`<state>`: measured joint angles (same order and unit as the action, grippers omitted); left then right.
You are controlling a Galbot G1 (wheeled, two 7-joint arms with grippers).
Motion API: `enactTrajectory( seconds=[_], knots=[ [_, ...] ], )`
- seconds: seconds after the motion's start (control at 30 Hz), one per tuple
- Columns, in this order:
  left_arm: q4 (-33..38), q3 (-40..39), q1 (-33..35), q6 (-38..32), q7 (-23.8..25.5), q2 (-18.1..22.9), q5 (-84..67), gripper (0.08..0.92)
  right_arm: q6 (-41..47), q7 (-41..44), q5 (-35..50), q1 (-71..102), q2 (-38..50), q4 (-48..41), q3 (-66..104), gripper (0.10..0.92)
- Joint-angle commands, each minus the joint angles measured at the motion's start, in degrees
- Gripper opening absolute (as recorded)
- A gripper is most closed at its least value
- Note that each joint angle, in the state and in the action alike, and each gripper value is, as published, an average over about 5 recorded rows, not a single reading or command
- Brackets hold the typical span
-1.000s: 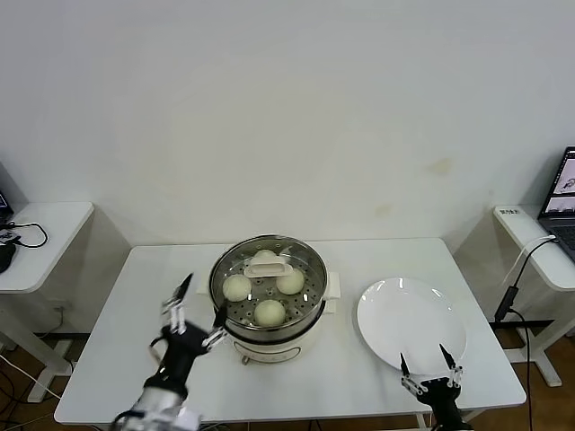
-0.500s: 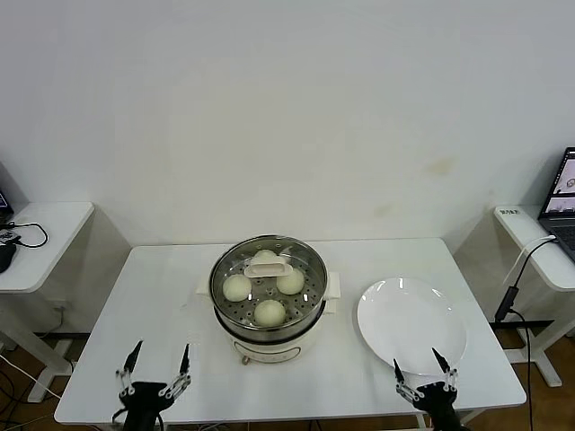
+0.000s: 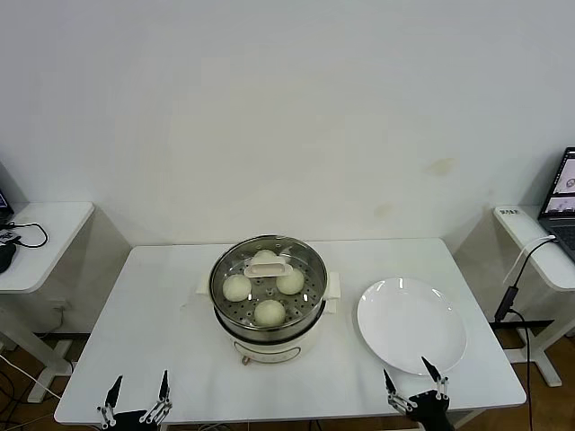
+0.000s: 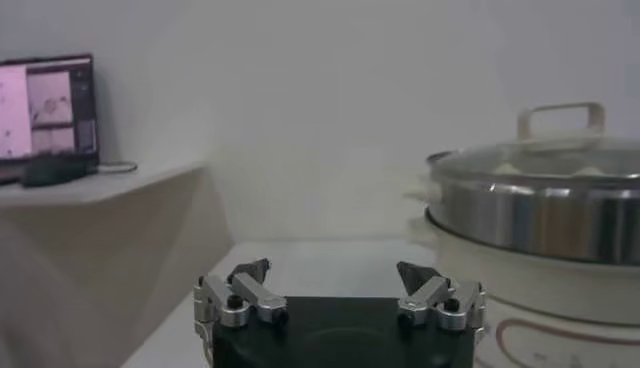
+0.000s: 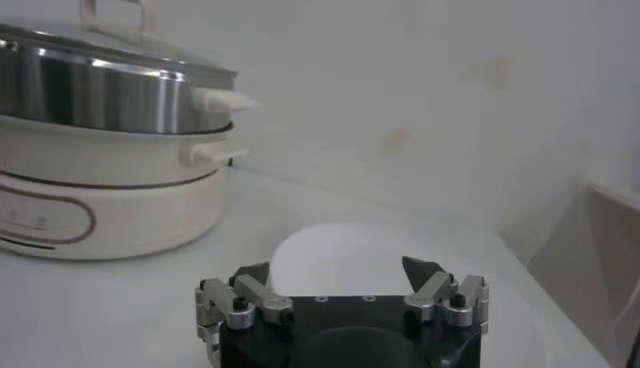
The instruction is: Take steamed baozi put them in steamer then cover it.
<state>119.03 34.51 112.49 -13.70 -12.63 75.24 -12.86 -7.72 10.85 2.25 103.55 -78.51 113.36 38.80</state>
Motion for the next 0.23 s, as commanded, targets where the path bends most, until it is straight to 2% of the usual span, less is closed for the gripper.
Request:
enactTrajectory(
  seconds=[0.03, 0.23],
  knots=[
    [-1.3, 0.3, 1.5, -1.5, -0.3, 0.9, -2.0, 0.823, 5.1, -0.5, 3.3, 1.4, 1.7, 2.3, -2.2, 0.823],
    [-0.6, 0.2, 1.5, -0.5, 1.0, 0.9, -1.5, 0.823, 7.6, -1.3, 3.2, 1.5, 1.9, 2.8, -3.0, 0.823]
  ],
)
